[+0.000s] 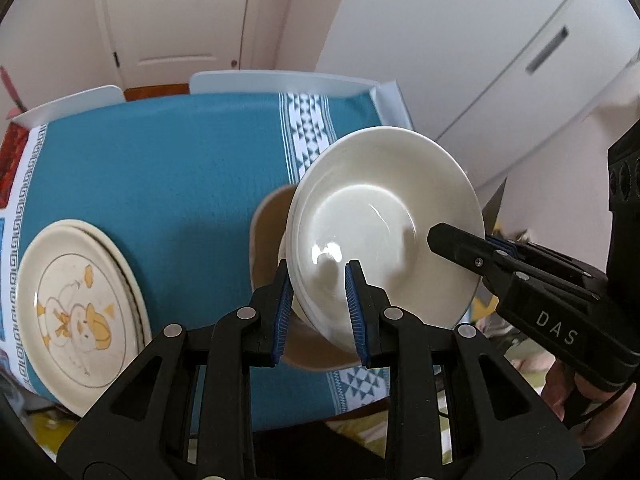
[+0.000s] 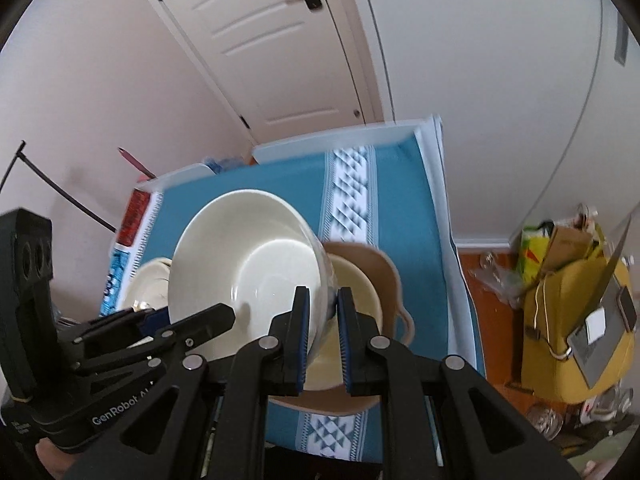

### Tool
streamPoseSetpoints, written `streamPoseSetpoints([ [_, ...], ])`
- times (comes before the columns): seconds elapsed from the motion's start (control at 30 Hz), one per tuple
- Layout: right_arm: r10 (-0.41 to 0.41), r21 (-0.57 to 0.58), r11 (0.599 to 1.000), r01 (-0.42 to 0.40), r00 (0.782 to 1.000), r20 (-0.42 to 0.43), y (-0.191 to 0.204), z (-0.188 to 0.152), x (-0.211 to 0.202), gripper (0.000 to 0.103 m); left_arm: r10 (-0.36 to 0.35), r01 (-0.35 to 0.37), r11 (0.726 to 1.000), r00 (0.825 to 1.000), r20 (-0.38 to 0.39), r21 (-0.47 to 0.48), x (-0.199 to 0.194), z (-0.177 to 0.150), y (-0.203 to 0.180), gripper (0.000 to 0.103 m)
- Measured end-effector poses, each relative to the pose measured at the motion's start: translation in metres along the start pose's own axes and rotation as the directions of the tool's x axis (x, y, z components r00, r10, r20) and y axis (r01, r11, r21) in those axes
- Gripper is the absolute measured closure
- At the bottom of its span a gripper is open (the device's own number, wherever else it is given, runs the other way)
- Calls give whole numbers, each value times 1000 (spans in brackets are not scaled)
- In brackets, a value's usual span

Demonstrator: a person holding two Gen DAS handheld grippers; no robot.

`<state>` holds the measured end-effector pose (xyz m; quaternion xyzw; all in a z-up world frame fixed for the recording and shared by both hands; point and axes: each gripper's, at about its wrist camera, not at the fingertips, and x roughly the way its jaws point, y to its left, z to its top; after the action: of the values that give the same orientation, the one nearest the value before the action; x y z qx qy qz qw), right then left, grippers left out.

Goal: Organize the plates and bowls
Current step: 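Carry the white bowl with both grippers and lower it into the cream bowl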

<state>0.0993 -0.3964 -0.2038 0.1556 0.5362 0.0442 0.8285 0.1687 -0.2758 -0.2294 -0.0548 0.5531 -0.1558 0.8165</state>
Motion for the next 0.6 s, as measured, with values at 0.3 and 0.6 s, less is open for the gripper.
streamPoseSetpoints([
  [0.3, -13, 32, 999, 15, 998, -65, -18, -14, 25, 90, 109, -100, 989, 991, -81, 109, 29, 5, -13, 79],
  [0.6, -55, -18, 998, 54, 994, -92, -16, -17, 35, 90, 167, -150, 976, 980, -105, 156, 46, 9, -12, 79],
])
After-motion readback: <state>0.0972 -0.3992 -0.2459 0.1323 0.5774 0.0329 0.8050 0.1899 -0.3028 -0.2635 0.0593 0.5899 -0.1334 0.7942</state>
